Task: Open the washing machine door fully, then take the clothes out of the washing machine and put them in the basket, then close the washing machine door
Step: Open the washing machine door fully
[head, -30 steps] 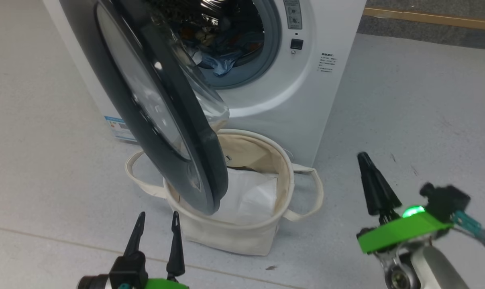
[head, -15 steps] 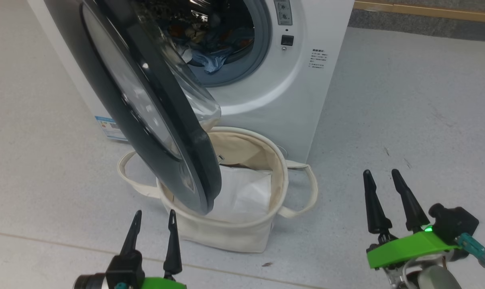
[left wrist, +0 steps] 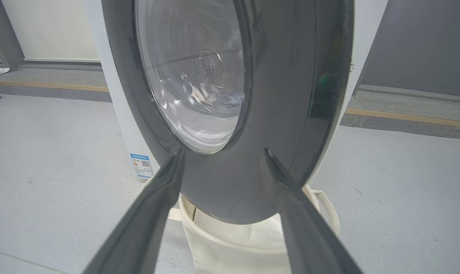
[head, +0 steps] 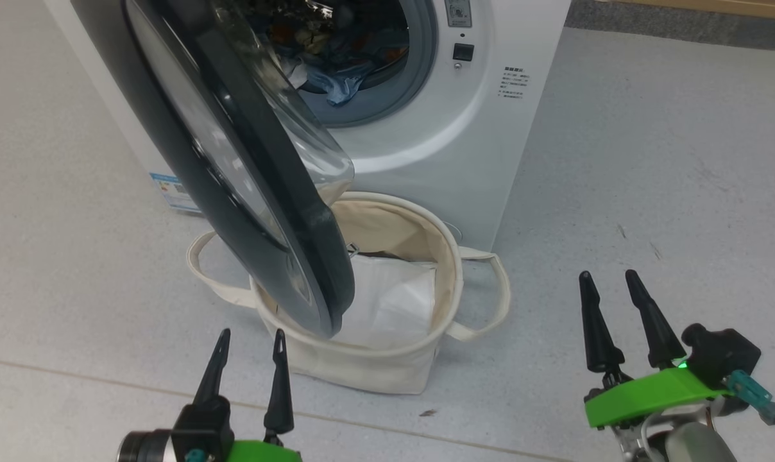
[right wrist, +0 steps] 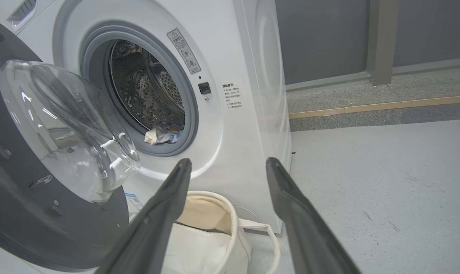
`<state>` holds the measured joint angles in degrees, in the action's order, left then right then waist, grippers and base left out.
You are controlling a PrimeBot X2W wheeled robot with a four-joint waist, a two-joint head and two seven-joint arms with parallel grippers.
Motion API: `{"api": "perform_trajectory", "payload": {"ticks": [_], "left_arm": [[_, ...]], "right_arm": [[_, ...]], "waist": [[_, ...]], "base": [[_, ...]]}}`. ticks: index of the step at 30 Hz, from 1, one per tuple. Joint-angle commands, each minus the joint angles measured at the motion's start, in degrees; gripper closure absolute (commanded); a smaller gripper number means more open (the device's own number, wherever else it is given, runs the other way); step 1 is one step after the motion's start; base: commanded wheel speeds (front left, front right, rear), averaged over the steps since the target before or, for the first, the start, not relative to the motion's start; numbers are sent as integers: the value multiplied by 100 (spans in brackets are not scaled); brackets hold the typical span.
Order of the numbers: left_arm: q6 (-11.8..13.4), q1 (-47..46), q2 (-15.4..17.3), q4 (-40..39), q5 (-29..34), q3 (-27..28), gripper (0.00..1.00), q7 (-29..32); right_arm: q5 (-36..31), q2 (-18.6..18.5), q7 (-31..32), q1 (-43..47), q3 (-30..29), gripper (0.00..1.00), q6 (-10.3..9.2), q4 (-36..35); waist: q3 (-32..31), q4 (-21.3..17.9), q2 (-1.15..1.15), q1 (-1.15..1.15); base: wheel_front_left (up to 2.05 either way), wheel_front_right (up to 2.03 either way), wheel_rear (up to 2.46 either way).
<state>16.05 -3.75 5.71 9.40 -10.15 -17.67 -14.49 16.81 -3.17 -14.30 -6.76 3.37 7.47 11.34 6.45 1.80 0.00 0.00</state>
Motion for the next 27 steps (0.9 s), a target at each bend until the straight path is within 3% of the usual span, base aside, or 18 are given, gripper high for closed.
{"api": "perform_trajectory", "payload": {"ticks": [1,10,27], "left_arm": [[-21,-237,24,-182,69,193,0,-51],[-54,-281,-6,-194,136,203,0,-51],[-74,-315,-61,-213,188,272,0,-51]], "right_arm": [[28,27,-70,-172,151,0,2,-174],[-217,28,-70,-217,213,0,2,-46],[-83,29,-70,-284,121,0,2,-56]], "waist": [[-1,8,0,0],[25,7,0,0],[108,38,0,0]], "base": [[0,0,0],[0,0,0],[0,0,0]]}}
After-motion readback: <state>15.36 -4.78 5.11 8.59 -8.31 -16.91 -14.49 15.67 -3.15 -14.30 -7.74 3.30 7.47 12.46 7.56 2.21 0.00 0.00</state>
